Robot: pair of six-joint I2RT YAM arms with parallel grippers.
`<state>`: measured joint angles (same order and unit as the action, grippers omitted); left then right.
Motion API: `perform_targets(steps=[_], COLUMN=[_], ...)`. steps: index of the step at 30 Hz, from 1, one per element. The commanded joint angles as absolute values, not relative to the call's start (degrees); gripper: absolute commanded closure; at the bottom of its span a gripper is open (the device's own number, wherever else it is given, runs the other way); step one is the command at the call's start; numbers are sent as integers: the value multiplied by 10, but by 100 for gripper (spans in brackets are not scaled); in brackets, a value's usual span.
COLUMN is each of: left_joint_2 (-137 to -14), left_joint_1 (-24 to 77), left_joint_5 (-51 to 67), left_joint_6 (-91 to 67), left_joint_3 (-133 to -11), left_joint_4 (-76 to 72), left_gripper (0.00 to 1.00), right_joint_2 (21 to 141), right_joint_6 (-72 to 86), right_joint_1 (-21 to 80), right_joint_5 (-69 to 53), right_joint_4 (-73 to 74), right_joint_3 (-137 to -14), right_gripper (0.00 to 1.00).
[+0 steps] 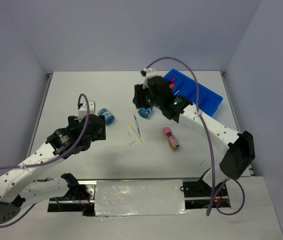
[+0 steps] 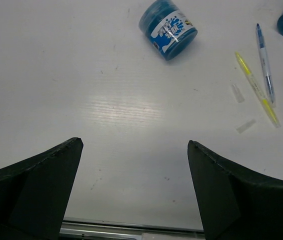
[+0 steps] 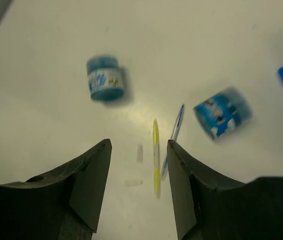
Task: Sort the stationery into containers
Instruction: Place the pen in the storage box, then pick up the pen from the center of the board.
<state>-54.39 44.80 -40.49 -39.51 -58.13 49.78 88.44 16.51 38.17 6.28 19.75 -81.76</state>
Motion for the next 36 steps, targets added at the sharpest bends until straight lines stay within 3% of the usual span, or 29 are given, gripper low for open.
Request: perform_targets(steps=[1,3,15,36], left_joint_2=[-521,-503,-533,-512], left_joint_1=[446,445,444,444], left_joint_5=[-445,-443,-422,-407], left_joint_6=[-408,-402,-387,-377], left_joint_3=[-578,-570,-569,-563], left_joint_4=[510,500,492,478], left_gripper=[1,1,1,1], right_joint_2=[907,927,1109,1194], right_joint_6=[128,141,112,142], right_joint_1=[422,438,446,435], right_joint_5=[70,115,110,120], right_joint_4=[204,193,231,229], right_joint_3=[-731,-722,-826,-856], right_gripper=[44,44,54,67])
